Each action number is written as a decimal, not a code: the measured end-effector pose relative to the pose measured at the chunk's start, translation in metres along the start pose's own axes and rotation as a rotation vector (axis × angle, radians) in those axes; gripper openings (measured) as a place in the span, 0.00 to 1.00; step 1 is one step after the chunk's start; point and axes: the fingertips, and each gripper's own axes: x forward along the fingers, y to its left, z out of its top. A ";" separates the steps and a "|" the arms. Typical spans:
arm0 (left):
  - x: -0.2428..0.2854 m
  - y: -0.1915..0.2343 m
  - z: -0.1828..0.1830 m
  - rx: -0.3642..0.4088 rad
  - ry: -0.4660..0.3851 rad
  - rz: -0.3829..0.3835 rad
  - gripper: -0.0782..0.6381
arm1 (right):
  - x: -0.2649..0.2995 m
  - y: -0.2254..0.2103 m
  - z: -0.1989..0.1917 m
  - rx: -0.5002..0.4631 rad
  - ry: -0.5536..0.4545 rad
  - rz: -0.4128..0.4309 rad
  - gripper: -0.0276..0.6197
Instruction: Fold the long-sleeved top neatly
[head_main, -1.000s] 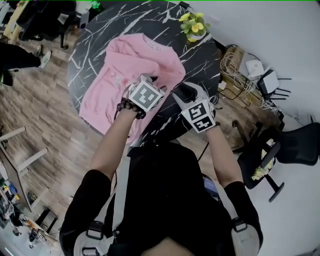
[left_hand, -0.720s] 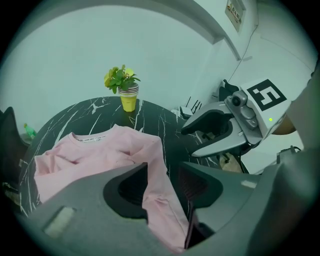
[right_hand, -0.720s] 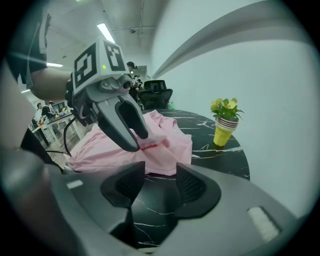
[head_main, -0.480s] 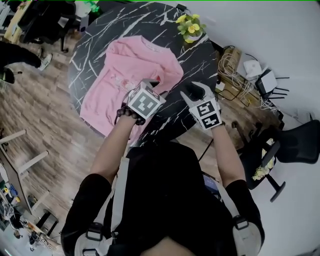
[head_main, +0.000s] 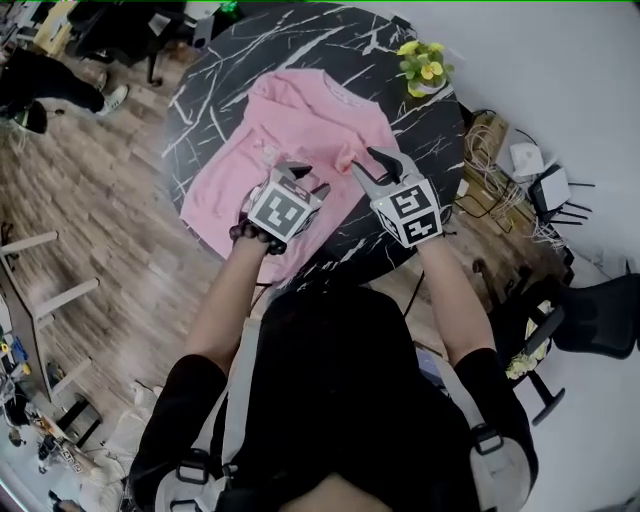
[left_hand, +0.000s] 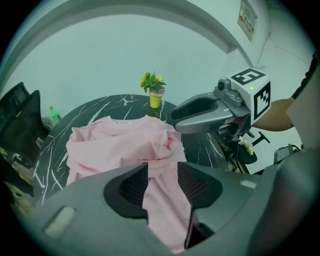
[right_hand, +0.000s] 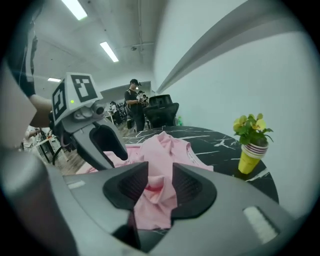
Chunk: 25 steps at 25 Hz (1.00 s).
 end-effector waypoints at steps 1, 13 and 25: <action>-0.003 0.005 -0.006 -0.013 0.001 0.006 0.38 | 0.009 0.003 0.004 -0.005 -0.003 0.002 0.28; -0.022 0.049 -0.058 -0.061 0.044 -0.020 0.38 | 0.036 -0.001 -0.052 0.096 0.164 -0.139 0.26; -0.044 0.094 -0.102 0.055 0.122 -0.103 0.38 | 0.029 -0.006 -0.073 0.279 0.152 -0.445 0.27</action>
